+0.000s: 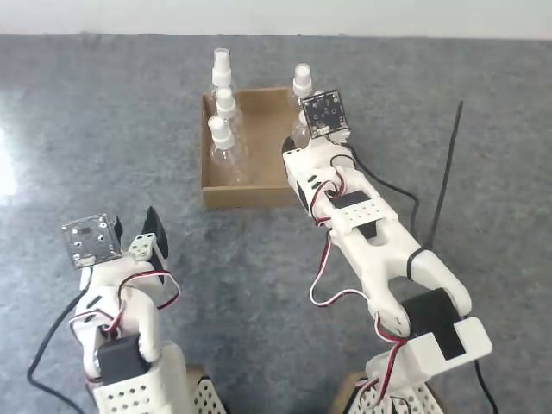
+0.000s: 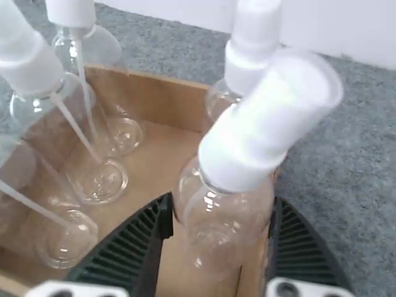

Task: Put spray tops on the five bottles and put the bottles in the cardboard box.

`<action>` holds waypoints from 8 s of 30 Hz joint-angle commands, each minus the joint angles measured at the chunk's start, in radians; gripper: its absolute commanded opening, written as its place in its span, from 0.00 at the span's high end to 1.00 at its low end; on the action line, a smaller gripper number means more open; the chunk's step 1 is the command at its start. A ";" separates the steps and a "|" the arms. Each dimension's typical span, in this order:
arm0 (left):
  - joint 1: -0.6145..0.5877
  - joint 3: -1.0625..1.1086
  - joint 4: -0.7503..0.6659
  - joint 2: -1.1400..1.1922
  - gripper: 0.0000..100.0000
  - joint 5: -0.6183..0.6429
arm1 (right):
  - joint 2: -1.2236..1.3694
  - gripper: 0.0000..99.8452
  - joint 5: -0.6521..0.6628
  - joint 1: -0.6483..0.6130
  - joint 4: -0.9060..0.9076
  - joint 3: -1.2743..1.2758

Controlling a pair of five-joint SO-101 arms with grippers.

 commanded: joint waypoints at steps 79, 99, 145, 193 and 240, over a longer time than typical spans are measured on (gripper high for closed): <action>0.003 0.033 -0.146 -0.017 0.92 -0.009 | -1.015 0.99 0.005 0.002 0.239 0.500; 0.124 0.120 -0.275 -0.017 0.92 -0.058 | -1.349 0.99 0.005 0.004 0.246 0.647; 0.124 0.136 -0.287 -0.015 0.92 -0.066 | -1.863 0.99 0.077 0.148 0.314 0.715; 0.124 0.136 -0.282 -0.015 0.92 -0.066 | -1.860 0.99 0.071 0.325 0.854 1.037; 0.187 0.136 0.141 -0.015 0.92 -0.066 | -1.862 0.99 0.075 0.325 1.320 1.037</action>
